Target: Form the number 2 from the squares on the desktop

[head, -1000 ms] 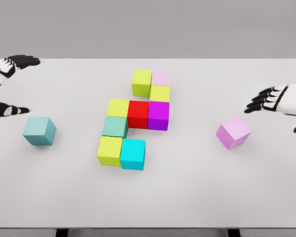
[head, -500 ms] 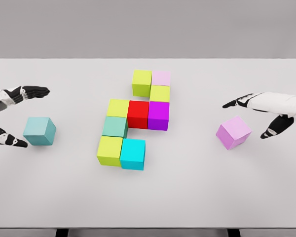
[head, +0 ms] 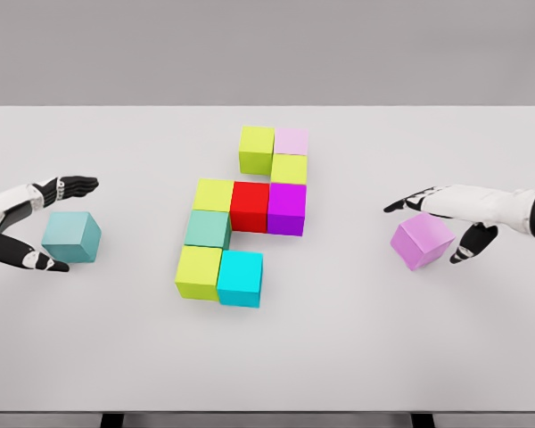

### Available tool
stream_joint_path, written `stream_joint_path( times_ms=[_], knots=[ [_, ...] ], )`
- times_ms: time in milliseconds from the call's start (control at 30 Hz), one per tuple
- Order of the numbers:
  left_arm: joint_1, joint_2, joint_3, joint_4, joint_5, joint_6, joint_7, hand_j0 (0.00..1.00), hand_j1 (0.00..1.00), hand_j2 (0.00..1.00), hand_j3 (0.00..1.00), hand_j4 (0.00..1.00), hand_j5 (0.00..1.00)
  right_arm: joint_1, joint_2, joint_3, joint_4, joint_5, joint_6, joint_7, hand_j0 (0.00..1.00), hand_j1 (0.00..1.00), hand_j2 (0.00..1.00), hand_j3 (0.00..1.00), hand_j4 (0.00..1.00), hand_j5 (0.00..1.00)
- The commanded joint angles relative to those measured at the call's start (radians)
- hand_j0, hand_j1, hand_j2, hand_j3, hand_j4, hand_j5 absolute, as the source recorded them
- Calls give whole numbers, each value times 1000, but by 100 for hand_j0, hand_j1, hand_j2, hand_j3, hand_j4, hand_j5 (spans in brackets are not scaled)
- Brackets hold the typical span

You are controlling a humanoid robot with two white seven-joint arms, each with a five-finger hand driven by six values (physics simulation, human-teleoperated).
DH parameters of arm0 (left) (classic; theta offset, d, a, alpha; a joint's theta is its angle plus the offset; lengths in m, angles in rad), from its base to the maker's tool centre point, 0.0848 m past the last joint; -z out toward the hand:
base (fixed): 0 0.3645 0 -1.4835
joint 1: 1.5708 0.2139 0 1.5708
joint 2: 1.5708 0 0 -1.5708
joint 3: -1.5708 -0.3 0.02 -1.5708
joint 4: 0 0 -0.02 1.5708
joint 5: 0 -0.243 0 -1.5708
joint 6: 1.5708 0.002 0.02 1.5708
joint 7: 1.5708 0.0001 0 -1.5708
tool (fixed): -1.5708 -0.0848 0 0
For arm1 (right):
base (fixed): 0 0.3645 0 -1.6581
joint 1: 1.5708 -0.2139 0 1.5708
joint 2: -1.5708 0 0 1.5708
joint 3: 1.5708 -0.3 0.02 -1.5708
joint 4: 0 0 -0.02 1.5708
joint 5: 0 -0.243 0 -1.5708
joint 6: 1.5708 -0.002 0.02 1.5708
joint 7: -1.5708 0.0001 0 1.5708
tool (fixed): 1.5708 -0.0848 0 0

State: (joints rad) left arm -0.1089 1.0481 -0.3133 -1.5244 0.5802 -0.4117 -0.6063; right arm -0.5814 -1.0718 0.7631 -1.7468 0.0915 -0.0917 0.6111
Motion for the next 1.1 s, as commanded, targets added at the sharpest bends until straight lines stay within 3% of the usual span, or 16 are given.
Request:
stream_joint_path(
  times_ms=[0, 400, 633, 800, 1067],
  knots=[
    [-2, -11, 2, 27, -11, -2, 0, 100, 100, 100, 100, 100, 100, 0, 18, 8, 21, 28, 15, 0, 100, 100, 100, 100, 100, 100],
    [-25, -71, -1, 118, -72, 2, -1, 100, 100, 100, 100, 100, 100, -3, 64, 19, 62, 83, 15, 0, 97, 97, 97, 97, 97, 97],
    [-26, -85, 0, 170, -79, 2, -1, 100, 100, 100, 100, 100, 100, -3, 64, 19, 70, 83, 15, 0, 78, 78, 78, 78, 78, 78],
    [-61, -111, -4, 208, -100, 4, -1, 99, 99, 99, 99, 99, 99, -2, 64, 21, 67, 85, 15, 0, 65, 65, 65, 65, 65, 65],
    [-72, -143, -10, 245, -158, 5, -1, 96, 96, 96, 96, 96, 96, -28, 76, 19, 50, 116, -5, 0, 61, 61, 61, 61, 61, 61]
  ],
)
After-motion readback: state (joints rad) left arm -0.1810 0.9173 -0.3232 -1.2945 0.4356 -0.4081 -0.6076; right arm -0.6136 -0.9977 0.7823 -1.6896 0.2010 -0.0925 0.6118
